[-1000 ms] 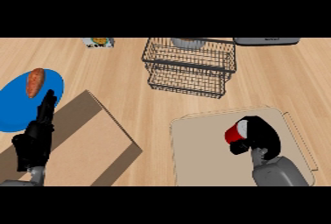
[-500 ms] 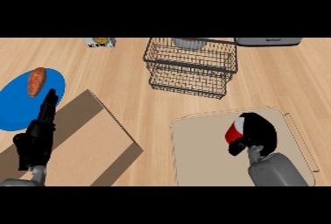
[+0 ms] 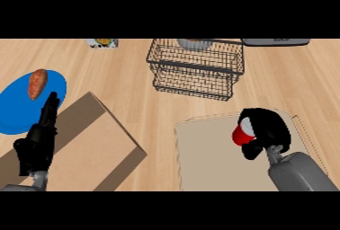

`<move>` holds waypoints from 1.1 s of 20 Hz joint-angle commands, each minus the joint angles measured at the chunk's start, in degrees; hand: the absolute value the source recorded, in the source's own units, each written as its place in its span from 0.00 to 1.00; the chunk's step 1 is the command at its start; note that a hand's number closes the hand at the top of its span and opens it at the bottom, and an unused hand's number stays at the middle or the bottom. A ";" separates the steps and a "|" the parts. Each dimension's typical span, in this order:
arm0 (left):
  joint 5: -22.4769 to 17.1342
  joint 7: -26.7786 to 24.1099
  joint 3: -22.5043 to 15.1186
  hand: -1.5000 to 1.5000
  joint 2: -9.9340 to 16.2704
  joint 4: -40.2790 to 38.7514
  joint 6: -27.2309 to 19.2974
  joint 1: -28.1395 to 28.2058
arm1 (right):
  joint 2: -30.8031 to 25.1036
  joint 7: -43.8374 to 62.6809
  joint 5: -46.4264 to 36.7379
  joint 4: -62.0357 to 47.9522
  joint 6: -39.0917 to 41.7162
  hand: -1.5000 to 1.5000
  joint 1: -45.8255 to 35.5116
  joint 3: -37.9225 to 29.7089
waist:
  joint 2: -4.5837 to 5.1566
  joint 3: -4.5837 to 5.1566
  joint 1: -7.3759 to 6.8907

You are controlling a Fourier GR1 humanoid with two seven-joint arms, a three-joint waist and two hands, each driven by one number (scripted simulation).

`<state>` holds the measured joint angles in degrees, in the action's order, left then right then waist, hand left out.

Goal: Pick the can from the tray and place it in the tiered basket

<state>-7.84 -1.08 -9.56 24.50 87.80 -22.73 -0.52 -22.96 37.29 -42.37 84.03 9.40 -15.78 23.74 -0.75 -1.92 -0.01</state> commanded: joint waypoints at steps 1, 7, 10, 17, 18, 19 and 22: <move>-2.16 1.81 -5.19 0.50 -6.25 -4.74 1.60 5.05 | -2.86 -8.11 3.21 2.55 -1.07 1.00 -0.66 -2.85 | 1.00 1.92 0.80; -3.00 2.91 -3.76 0.50 -4.86 -4.24 1.77 5.94 | 0.82 -6.09 12.02 14.89 -5.25 1.00 -1.62 -12.73 | 0.42 1.97 3.24; -2.80 3.20 -3.59 0.50 -5.08 -3.62 0.87 6.93 | -2.16 -6.20 15.21 20.45 -4.12 1.00 -4.54 -18.17 | 0.25 2.00 3.46; -2.81 1.43 -4.47 0.50 -6.24 -3.48 1.24 7.70 | -8.13 -1.58 17.91 30.10 2.13 1.00 -9.67 -22.38 | 0.27 2.19 2.95; -2.74 1.32 -4.51 0.50 -6.20 -4.38 1.51 7.07 | -8.17 -2.25 17.52 28.25 1.88 1.00 -9.85 -22.49 | 0.73 2.13 2.23; -2.57 2.92 -4.56 0.50 -6.01 -3.31 0.91 6.05 | -8.88 0.45 18.05 30.29 3.47 1.00 -11.01 -22.74 | 0.48 2.13 2.48; -2.33 3.22 -4.67 0.50 -5.01 -3.06 1.46 5.54 | -8.55 3.65 18.79 29.32 4.06 1.00 -15.75 -23.70 | 0.74 2.13 0.99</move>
<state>-7.92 -0.72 -8.91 24.69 89.31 -24.02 1.65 -31.02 37.36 -24.84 112.39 11.96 -27.55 1.52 -1.25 -1.74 1.79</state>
